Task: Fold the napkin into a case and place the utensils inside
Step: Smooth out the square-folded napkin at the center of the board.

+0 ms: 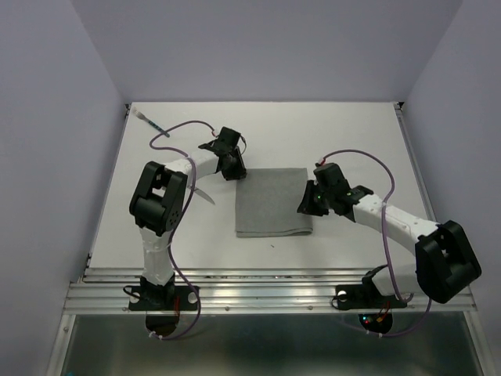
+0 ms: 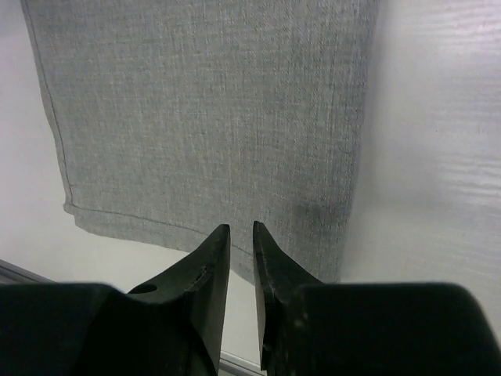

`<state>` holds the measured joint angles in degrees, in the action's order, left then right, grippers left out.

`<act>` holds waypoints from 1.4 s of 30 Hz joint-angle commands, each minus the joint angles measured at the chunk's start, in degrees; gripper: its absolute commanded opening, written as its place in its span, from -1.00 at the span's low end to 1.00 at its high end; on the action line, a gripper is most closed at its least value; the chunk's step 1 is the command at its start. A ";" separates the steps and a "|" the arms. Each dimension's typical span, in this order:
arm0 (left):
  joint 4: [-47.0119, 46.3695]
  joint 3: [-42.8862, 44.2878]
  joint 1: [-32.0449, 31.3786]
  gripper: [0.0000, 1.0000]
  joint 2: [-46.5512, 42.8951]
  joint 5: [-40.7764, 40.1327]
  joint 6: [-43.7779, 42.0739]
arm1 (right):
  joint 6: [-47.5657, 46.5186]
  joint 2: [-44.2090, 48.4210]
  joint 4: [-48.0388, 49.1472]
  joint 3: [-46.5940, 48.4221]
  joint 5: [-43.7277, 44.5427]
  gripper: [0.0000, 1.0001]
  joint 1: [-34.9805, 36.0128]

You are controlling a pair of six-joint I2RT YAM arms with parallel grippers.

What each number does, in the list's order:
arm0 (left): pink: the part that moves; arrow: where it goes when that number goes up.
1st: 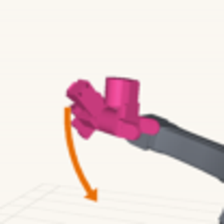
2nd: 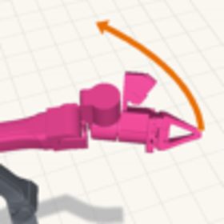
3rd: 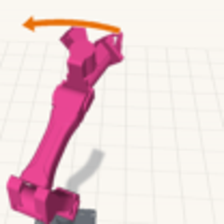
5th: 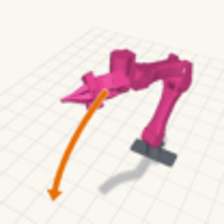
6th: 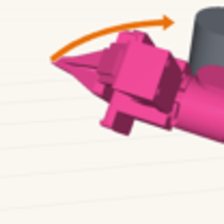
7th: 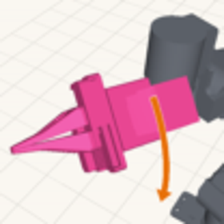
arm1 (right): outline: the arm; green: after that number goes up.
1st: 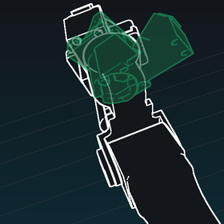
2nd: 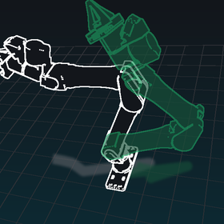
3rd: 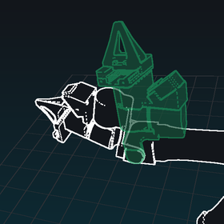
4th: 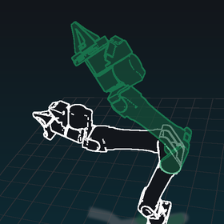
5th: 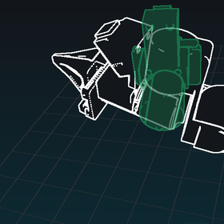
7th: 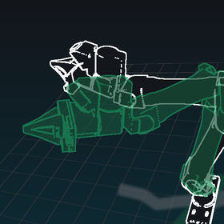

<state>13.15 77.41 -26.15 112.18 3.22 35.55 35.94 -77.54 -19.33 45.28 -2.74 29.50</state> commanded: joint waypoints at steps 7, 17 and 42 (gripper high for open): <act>0.82 3.10 -0.04 -0.24 2.51 -0.67 -0.66 | 3.61 1.70 1.93 -9.68 0.37 -0.52 0.74; 2.67 3.81 -0.13 -0.24 -2.14 -1.55 -1.27 | 4.57 10.38 -3.08 -6.17 4.94 -0.62 0.74; 7.42 -2.61 -0.39 -0.21 -18.04 -6.56 -1.01 | -2.72 -9.98 -3.00 15.44 19.27 -0.69 -2.94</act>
<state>18.74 76.42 -26.59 100.42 -0.78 35.33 37.08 -80.05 -24.43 52.64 12.29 28.97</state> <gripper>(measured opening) 0.390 0.162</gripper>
